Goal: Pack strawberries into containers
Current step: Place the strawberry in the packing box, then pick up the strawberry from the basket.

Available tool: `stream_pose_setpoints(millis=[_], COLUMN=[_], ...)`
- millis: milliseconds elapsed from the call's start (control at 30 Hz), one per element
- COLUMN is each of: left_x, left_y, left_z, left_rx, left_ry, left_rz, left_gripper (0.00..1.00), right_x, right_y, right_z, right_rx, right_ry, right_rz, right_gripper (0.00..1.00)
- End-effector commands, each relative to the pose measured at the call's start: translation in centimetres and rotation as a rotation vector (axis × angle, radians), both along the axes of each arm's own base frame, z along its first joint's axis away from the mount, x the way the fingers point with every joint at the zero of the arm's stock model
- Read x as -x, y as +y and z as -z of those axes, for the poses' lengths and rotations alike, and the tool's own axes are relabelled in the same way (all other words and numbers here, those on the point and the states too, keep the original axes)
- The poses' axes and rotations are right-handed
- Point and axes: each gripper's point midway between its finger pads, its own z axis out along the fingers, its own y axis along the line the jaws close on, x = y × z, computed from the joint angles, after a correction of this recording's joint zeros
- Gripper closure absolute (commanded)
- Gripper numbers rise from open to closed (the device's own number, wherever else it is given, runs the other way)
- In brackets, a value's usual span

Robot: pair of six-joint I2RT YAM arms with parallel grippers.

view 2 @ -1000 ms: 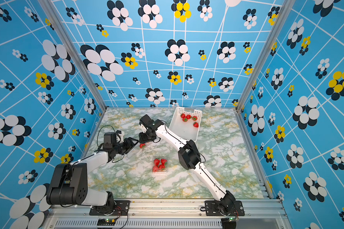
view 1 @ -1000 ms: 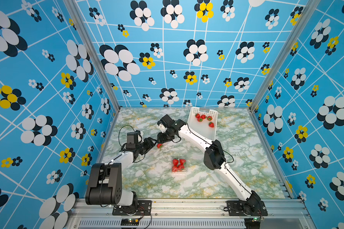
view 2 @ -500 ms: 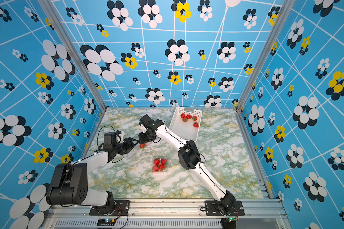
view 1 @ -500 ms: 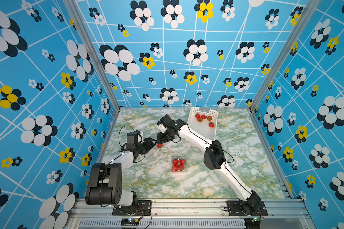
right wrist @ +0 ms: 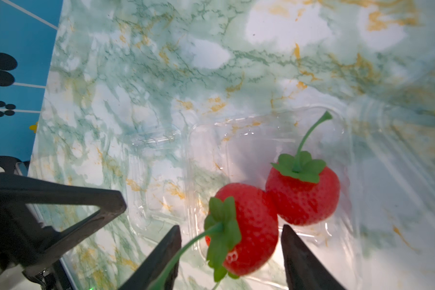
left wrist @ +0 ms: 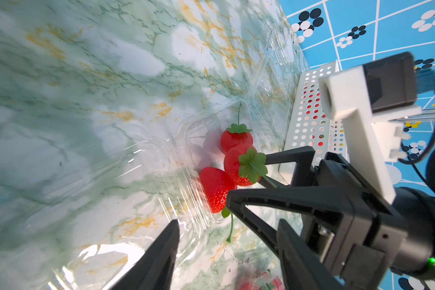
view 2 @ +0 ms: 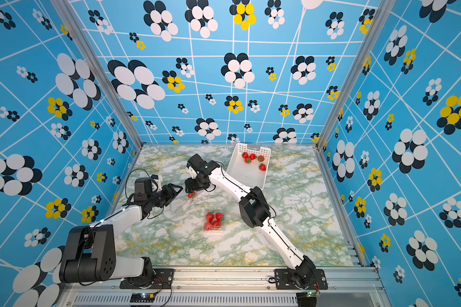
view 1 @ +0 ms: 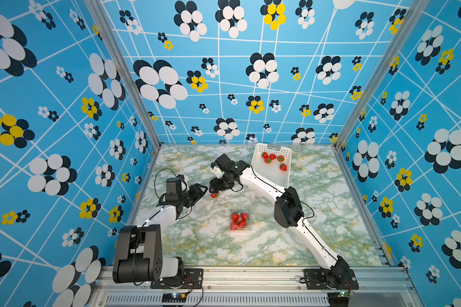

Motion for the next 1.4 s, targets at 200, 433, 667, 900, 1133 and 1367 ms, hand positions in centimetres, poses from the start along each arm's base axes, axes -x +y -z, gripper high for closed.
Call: stream_pose_setpoints(millis=[200,433,667,900,1133,1367], left_x=[0.6,0.7,0.9,-0.9,-3.1,-4.1], left_y=[0.0,-0.2,-2.0,-7.1,-10.5,-12.2], left_z=[-0.1,-0.8,-3.6,-6.0,-6.8,-6.4], left_rx=[0.005,0.007,-0.039,-0.091,-0.107,-0.107], left_ry=[0.004,-0.004,-0.041,-0.079,-0.091,-0.083], left_rz=[0.006,0.011,0.067,0.172,0.228,0.248], left_gripper=[0.37,0.37,0.36,0.36,0.36,0.36], right_x=[-0.5,-1.5,-5.3,-9.8,-13.4,-15.1], right_y=[0.0,-2.1,-10.9,-23.6,-31.4,-36.1], right_z=[-4.9,-6.1,-8.4,-7.8,-4.6,-3.3], right_rx=[-0.065,-0.031,0.041,0.319,0.539,0.705], right_ry=[-0.071,-0.097,-0.150,-0.241,-0.252,-0.244], right_rz=[-0.019,0.027,0.201,0.445,0.518,0.542], right_gripper=[0.35,0.36,0.40,0.43,0.44,0.45])
